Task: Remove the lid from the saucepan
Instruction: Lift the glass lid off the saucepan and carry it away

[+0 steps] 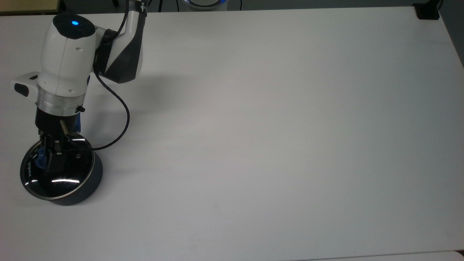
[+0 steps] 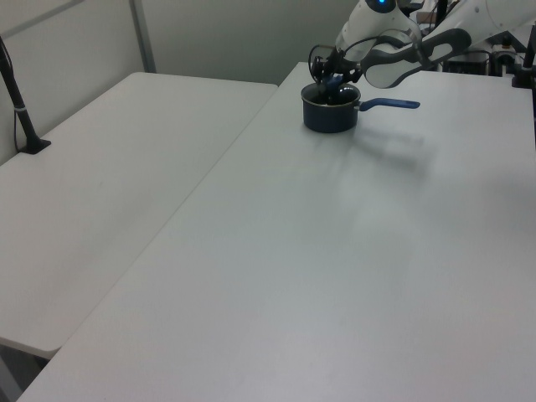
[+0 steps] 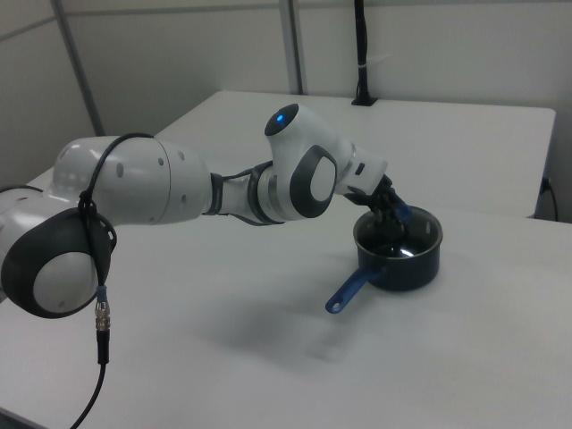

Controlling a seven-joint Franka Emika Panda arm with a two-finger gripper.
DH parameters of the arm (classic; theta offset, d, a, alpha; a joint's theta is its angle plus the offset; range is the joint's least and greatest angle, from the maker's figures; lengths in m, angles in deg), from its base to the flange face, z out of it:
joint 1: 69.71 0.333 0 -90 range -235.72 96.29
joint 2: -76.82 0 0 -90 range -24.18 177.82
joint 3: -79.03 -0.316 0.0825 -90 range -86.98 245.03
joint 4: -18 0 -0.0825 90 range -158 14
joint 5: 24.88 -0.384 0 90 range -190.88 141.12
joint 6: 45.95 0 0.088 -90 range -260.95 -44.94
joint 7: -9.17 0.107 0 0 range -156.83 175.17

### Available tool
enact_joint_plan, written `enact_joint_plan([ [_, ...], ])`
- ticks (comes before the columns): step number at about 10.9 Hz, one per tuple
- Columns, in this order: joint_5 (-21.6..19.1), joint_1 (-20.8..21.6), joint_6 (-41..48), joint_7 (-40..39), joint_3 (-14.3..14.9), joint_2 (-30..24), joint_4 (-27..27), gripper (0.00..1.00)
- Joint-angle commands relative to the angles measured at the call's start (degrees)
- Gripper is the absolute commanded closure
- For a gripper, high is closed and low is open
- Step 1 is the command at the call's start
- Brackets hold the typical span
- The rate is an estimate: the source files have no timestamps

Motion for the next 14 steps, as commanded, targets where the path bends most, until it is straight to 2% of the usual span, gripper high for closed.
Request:
enact_joint_plan([
  [1, 1.18, 0.15, 1.66, -0.77, -0.03, -4.17, -2.15, 0.52],
  [3, 1.0, -0.02, 4.27, -2.34, -1.78, -7.51, -3.3, 0.52],
  [5, 0.83, -0.38, 9.62, -5.84, -6.16, -12.95, -6.09, 0.52],
  [7, 0.56, -0.73, 14.2, -10.51, -11.52, -21.02, -13.46, 0.57],
  [10, 0.39, -0.55, 16.77, -12.28, -17.15, -32.98, -27.33, 0.57],
  [14, 0.12, 0.85, 16.77, -17.79, -18.48, -46.26, -45.45, 0.59],
])
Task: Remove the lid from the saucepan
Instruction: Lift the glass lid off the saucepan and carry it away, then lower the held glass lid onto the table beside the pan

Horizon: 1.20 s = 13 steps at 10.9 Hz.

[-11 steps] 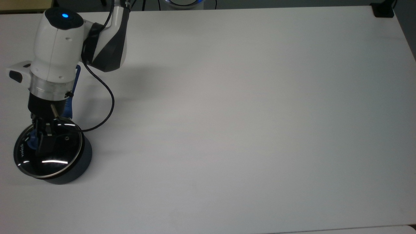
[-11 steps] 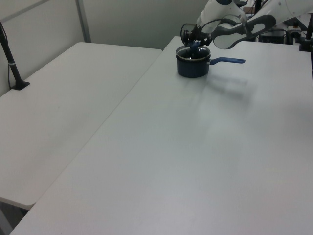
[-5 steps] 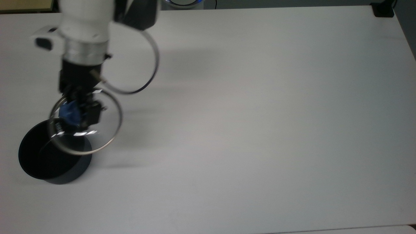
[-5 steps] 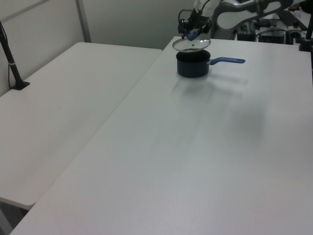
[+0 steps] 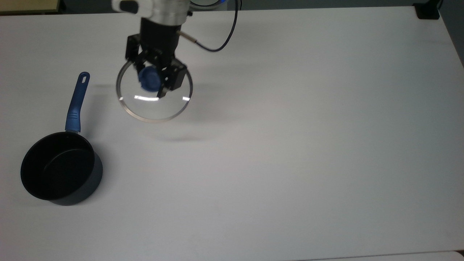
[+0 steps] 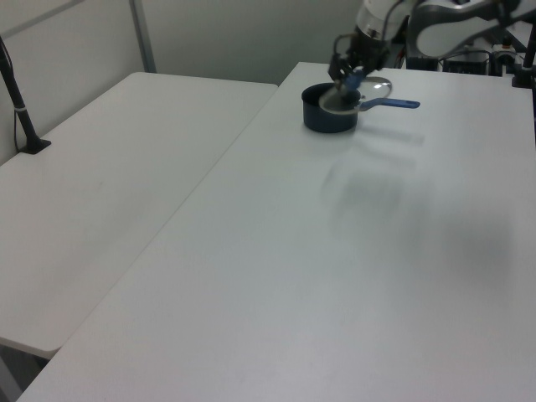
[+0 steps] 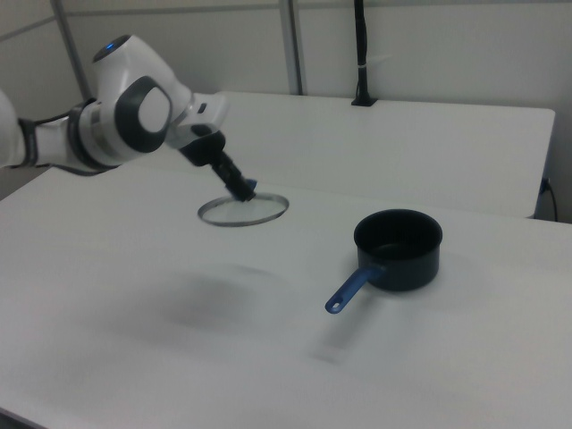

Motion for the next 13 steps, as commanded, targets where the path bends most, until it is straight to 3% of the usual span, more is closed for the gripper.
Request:
enact_joint_plan([
  [1, -0.23, 1.01, -0.28, -6.41, 0.04, -11.65, -16.07, 0.6],
  [5, -0.05, 2.33, -0.11, -12.58, 0.04, -12.29, -25.24, 0.62],
  [13, -0.05, 6.11, -0.89, -12.06, -0.22, -3.78, -25.25, 0.61],
])
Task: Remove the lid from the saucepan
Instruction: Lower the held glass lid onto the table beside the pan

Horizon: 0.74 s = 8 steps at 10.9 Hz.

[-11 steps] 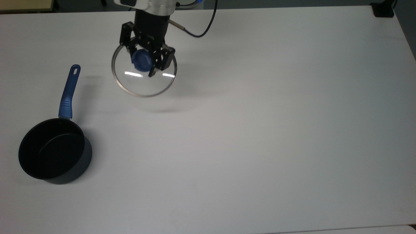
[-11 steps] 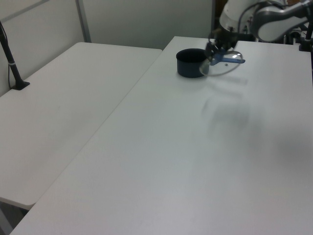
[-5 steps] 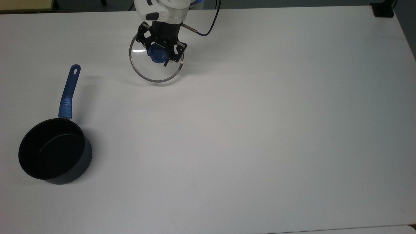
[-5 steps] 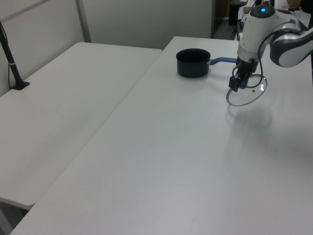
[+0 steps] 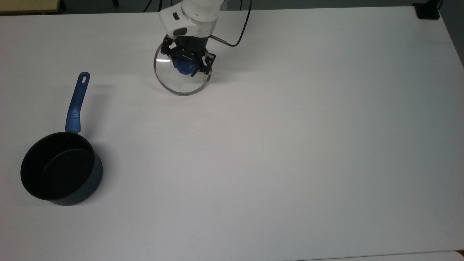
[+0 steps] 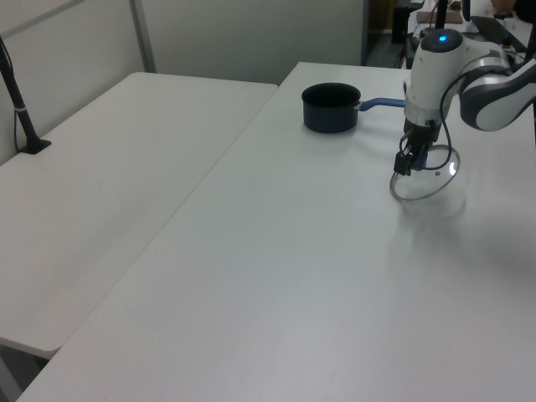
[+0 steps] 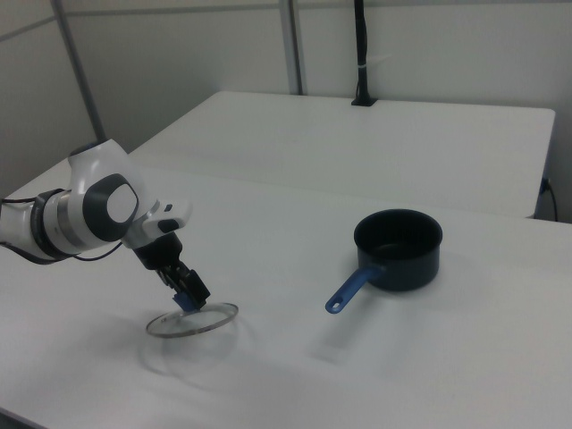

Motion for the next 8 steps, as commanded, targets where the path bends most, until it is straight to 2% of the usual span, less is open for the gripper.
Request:
enact_joint_plan([
  [1, 0.04, 2.25, -2.77, 0.79, 0.11, 3.73, 0.42, 0.61],
  [3, 0.56, 2.43, -3.67, 0.98, 0.1, 6.37, 1.21, 0.58],
  [5, 0.65, 2.43, -3.58, 0.98, 0.02, 8.13, 2.0, 0.48],
  [6, 0.65, 2.34, -3.23, 1.07, 0.1, 8.4, 2.27, 0.21],
  [7, 0.65, 2.25, -2.97, 1.24, 0.1, 8.49, 2.36, 0.02],
  [8, 0.65, 2.16, -2.88, 1.85, 0.1, 8.49, 2.7, 0.0],
])
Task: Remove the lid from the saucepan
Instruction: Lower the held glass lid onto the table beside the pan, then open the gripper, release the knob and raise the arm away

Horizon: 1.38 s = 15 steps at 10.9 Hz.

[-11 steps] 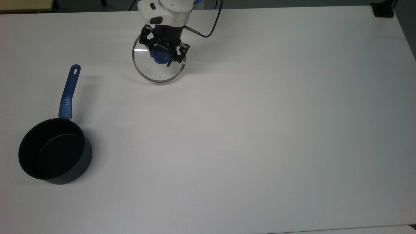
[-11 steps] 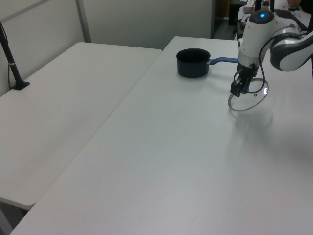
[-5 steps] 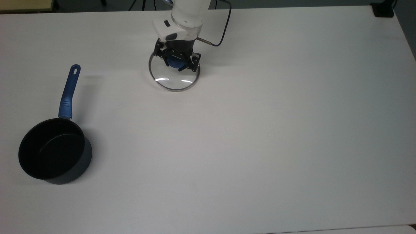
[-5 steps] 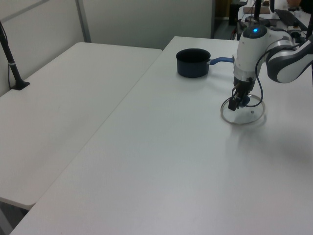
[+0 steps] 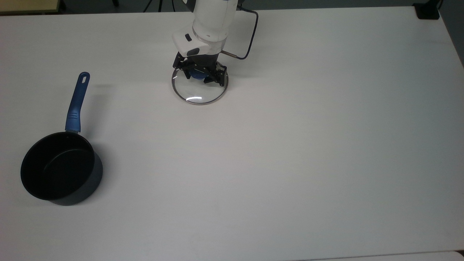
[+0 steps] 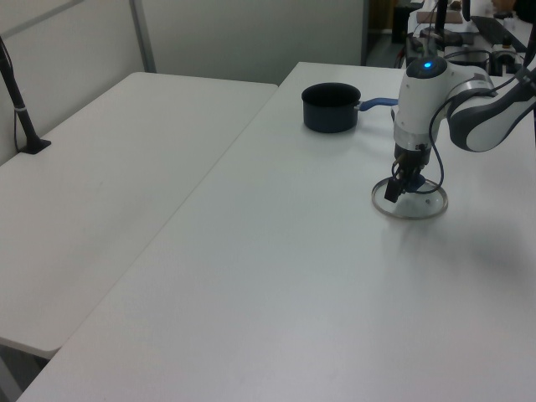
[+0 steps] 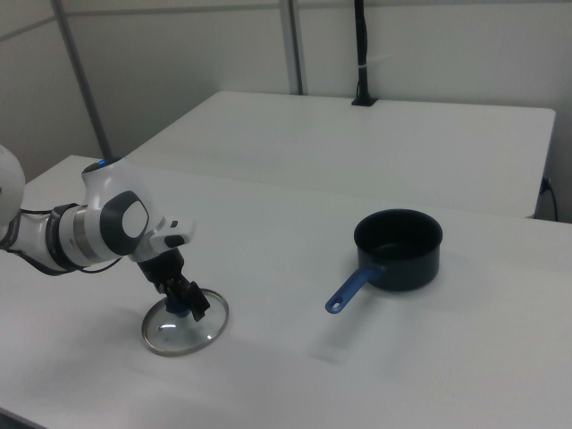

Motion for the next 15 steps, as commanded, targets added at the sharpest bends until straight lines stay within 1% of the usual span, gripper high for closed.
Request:
enact_joint_plan([
  [1, 0.39, 0.28, 0.99, 2.97, 0.14, 1.1, 2.78, 0.0],
  [2, 0.04, -0.24, 3.78, 5.07, 0.14, 1.01, 7.06, 0.0],
  [3, -0.83, -1.12, 10.33, 5.18, 0.14, 1.1, 13.72, 0.0],
  [4, -4.49, -1.21, 17.27, 4.14, 0.14, 1.36, 21.35, 0.0],
  [5, -7.66, -1.04, 22.48, 1.0, 0.14, 2.06, 28.48, 0.0],
  [6, -8.57, -0.78, 27.31, -1.73, 0.14, 1.98, 33.68, 0.0],
  [7, -8.84, -0.69, 30.49, -3.67, 0.14, 1.8, 37.56, 0.0],
  [9, -11.9, -0.69, 35.86, -4.65, 0.49, 1.45, 43.73, 0.0],
  [10, -12.78, -0.51, 39.8, -8.84, 1.37, 1.19, 46.71, 0.0],
  [11, -13.92, 0.27, 41.67, -13.4, 3.46, 1.1, 48.39, 0.0],
  [12, -17.42, 1.76, 41.78, -18.76, 6.7, -0.73, 48.59, 0.0],
  [13, -20.15, 2.99, 42.21, -26.9, 10.22, -2.75, 48.15, 0.0],
  [14, -20.96, 4.57, 44.48, -34.73, 13.03, -4.07, 48.06, 0.0],
  [15, -20.97, 6.76, 45.72, -37.5, 15.93, -4.26, 48.06, 0.0],
])
